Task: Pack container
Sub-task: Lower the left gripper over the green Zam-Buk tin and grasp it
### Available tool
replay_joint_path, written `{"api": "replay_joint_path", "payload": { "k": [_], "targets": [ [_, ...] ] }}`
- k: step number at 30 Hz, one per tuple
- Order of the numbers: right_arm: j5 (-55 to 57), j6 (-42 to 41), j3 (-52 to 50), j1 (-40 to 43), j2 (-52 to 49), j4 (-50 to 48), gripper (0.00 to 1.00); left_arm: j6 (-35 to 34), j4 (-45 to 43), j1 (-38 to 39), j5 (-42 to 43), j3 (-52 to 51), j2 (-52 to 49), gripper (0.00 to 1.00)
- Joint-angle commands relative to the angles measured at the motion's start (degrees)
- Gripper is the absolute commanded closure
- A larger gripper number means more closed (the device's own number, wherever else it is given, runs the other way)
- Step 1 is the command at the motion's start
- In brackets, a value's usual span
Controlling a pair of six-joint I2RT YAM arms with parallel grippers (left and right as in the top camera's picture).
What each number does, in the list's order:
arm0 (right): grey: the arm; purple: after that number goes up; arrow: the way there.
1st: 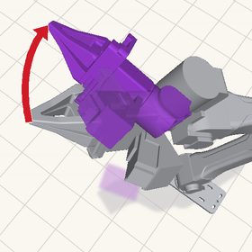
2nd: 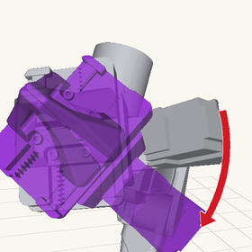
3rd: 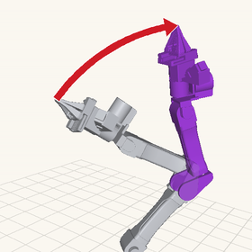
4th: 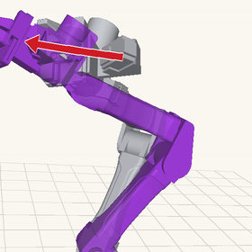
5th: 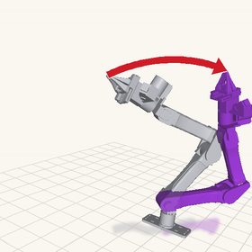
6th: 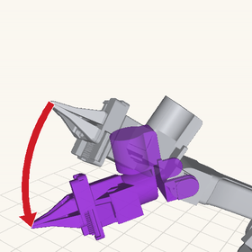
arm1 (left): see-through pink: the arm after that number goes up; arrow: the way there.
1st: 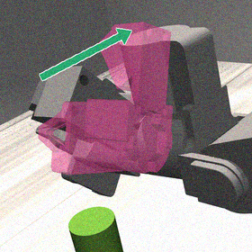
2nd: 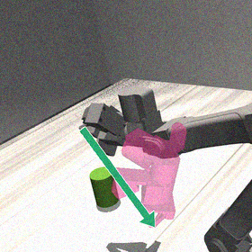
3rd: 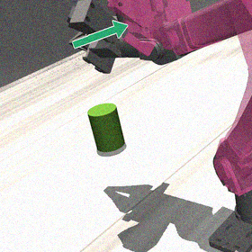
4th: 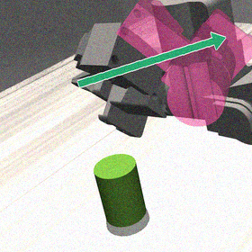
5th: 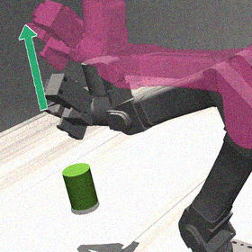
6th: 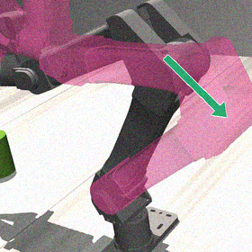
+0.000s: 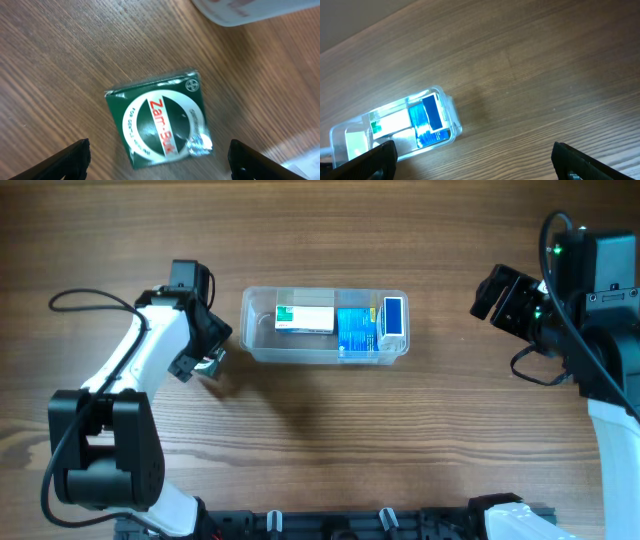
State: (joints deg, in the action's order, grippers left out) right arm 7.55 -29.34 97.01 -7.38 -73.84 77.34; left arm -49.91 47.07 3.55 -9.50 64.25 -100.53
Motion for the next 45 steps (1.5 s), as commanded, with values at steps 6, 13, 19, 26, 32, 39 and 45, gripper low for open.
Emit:
{"api": "replay_joint_path", "payload": {
  "k": [6, 13, 19, 26, 32, 39, 45],
  "targets": [
    [0.15, -0.66, 0.76, 0.22, -0.22, 0.02, 0.00, -1.57, -5.09, 0.09, -3.74, -5.05, -0.74, 0.12],
    [0.15, -0.66, 0.76, 0.22, -0.22, 0.00, 0.00, -1.55, -6.19, 0.11, -4.50, -5.05, -0.74, 0.16],
    [0.15, -0.66, 0.76, 0.22, -0.22, 0.02, 0.00, -1.55, -6.40, 1.16, -4.50, -5.03, -0.72, 0.14],
    [0.15, -0.66, 0.76, 0.22, -0.22, 0.02, 0.00, -1.57, -5.03, 3.87, -5.70, -4.98, 4.15, 0.14],
    [0.15, -0.68, 0.76, 0.22, -0.22, 0.00, 0.00, -2.91, -6.95, 4.33, -9.22, -5.01, 4.15, 0.12],
    [0.15, -0.66, 0.76, 0.22, -0.22, 0.02, 0.00, -2.86, -10.08, 4.33, -9.88, -5.01, 0.96, 0.11],
    [0.15, -0.66, 0.76, 0.22, -0.22, 0.02, 0.00, -2.89, -10.75, 4.33, -10.10, -5.01, -1.99, 0.11]
  ]
}}
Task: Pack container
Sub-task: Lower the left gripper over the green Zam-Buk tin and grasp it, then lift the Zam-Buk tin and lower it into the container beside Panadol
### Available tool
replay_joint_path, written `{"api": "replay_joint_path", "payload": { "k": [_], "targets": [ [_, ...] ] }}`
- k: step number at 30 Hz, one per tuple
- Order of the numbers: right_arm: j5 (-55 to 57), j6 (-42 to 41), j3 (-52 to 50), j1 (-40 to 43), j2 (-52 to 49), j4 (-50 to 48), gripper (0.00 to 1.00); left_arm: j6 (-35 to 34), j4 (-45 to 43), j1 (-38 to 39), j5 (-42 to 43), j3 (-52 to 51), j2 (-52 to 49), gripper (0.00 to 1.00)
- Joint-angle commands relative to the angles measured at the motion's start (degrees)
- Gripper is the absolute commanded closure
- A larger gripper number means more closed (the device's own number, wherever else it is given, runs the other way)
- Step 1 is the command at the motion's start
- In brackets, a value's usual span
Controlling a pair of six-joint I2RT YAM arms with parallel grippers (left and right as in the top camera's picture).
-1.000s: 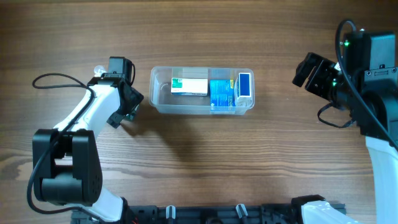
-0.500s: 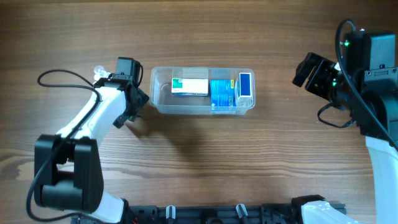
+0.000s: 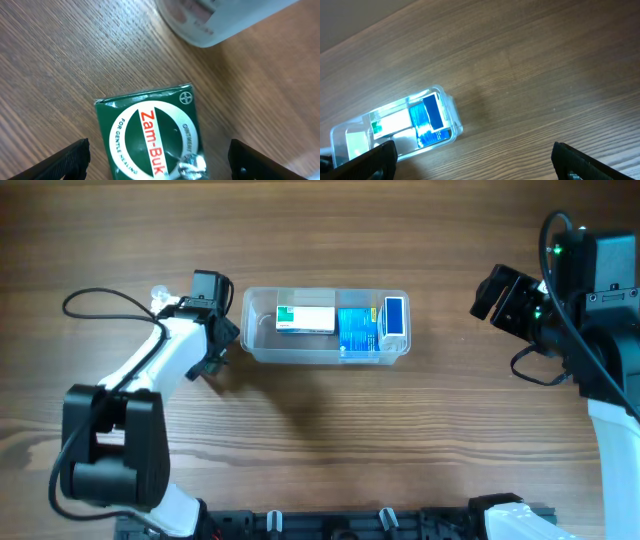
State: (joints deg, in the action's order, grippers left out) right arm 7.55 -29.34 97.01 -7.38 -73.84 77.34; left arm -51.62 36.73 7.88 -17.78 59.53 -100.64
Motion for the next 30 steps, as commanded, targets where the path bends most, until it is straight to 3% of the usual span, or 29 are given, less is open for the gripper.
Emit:
{"api": "replay_joint_path", "payload": {
  "k": [1, 12, 18, 22, 30],
  "targets": [
    [0.15, -0.68, 0.76, 0.22, -0.22, 0.02, 0.00, -1.18, -0.57, 0.00, -1.81, -0.28, -2.29, 0.12],
    [0.15, -0.68, 0.76, 0.22, -0.22, 0.00, 0.00, -1.16, -1.03, 0.07, -2.21, -0.28, -4.87, 0.30],
    [0.15, -0.68, 0.76, 0.22, -0.22, 0.00, 0.00, -0.72, 0.57, 0.50, -2.23, -0.28, -4.81, 0.31],
    [0.15, -0.68, 0.76, 0.22, -0.22, 0.02, 0.00, 3.63, 0.85, 1.97, -2.25, -0.28, -4.81, 0.43],
    [0.15, -0.66, 0.76, 0.22, -0.22, 0.02, 0.00, 5.03, 5.55, 5.60, -2.29, -0.28, -2.14, 0.43]
  ]
}}
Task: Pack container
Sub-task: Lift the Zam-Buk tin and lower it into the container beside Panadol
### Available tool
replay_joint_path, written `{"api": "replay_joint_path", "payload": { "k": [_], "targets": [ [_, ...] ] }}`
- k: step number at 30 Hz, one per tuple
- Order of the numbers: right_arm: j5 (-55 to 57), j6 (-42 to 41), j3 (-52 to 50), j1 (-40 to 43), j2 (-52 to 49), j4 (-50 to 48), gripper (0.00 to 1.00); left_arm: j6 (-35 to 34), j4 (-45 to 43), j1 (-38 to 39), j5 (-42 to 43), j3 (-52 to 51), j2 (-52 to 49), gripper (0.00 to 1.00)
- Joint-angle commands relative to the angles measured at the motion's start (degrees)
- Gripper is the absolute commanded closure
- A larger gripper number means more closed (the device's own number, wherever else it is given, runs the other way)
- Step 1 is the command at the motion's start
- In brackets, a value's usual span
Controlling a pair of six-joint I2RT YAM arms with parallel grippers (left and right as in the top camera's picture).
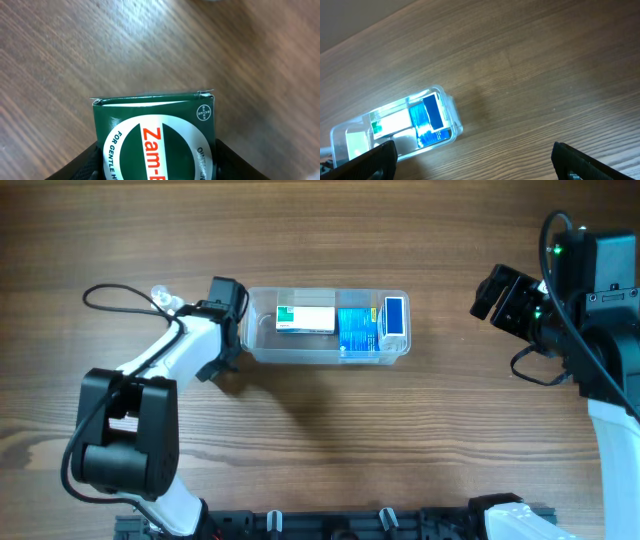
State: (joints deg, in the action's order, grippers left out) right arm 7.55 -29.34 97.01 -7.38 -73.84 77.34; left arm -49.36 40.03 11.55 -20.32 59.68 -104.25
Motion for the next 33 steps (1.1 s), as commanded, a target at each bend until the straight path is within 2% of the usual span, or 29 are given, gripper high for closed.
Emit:
{"api": "replay_joint_path", "payload": {
  "k": [1, 8, 14, 18, 24, 33],
  "targets": [
    [0.15, -0.68, 0.76, 0.22, -0.22, 0.00, 0.00, 2.73, 2.97, 2.32, 0.02, -0.44, 2.19, 0.43],
    [0.15, -0.68, 0.76, 0.22, -0.22, 0.02, 0.00, 4.33, 9.97, 5.16, -0.20, -0.42, 14.51, 0.42],
    [0.15, -0.68, 0.76, 0.22, -0.22, 0.00, 0.00, 9.75, 11.52, 8.44, -0.28, -0.44, 25.57, 0.41],
    [0.15, -0.66, 0.76, 0.22, -0.22, 0.02, 0.00, 10.45, 11.23, 9.75, 0.31, -0.44, 30.38, 0.40],
    [0.15, -0.68, 0.76, 0.22, -0.22, 0.02, 0.00, 17.57, 3.61, 13.31, 4.79, -0.44, 30.82, 0.42],
    [0.15, -0.66, 0.76, 0.22, -0.22, 0.02, 0.00, 18.12, -10.84, 19.28, 5.11, -0.44, 27.12, 0.46]
  ]
}}
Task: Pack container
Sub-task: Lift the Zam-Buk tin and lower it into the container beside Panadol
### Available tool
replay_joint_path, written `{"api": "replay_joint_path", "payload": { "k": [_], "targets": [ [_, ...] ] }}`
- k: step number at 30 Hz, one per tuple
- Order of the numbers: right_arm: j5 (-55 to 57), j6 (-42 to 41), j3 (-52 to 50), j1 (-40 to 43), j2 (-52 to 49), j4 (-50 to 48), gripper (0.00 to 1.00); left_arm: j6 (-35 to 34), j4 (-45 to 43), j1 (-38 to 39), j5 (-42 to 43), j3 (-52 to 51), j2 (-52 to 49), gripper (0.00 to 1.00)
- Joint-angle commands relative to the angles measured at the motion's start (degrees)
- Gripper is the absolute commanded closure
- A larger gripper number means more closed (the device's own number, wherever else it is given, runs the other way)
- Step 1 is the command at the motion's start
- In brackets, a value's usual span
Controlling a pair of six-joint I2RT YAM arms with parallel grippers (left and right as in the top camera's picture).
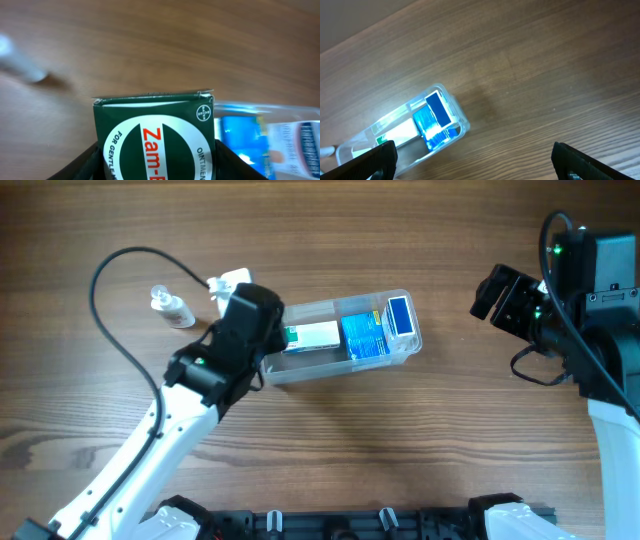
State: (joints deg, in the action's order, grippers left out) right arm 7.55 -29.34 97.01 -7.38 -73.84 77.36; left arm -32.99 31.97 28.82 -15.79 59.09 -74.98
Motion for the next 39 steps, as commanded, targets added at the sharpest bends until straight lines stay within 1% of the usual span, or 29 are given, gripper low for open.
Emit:
{"api": "replay_joint_path", "payload": {
  "k": [1, 4, 11, 17, 22, 33, 36, 39],
  "targets": [
    [0.15, -0.66, 0.76, 0.22, -0.22, 0.00, 0.00, 1.73, -4.35, 2.71, 0.59, 0.15, -3.37, 0.46],
    [0.15, -0.66, 0.76, 0.22, -0.22, 0.00, 0.00, 1.73, -7.91, 3.85, 1.18, 0.15, -7.34, 0.46],
    [0.15, -0.68, 0.76, 0.22, -0.22, -0.02, 0.00, 1.73, -14.95, 4.09, 6.03, 0.15, -16.41, 0.47],
    [0.15, -0.66, 0.76, 0.22, -0.22, -0.02, 0.00, 3.06, -16.11, 4.09, 6.38, 0.15, -20.92, 0.45],
    [0.15, -0.66, 0.76, 0.22, -0.22, 0.00, 0.00, 3.26, -16.79, 4.11, 9.27, 0.15, -23.34, 0.45],
    [0.15, -0.68, 0.76, 0.22, -0.22, 0.00, 0.00, 4.31, -16.22, 7.10, 9.31, 0.15, -23.71, 0.44],
    [0.15, -0.68, 0.76, 0.22, -0.22, 0.00, 0.00, 4.44, -16.72, 6.91, 7.69, 0.15, -24.06, 0.40],
    [0.15, -0.66, 0.76, 0.22, -0.22, 0.00, 0.00, 8.15, -17.68, 6.93, 7.82, 0.15, -24.85, 0.37]
  ]
}}
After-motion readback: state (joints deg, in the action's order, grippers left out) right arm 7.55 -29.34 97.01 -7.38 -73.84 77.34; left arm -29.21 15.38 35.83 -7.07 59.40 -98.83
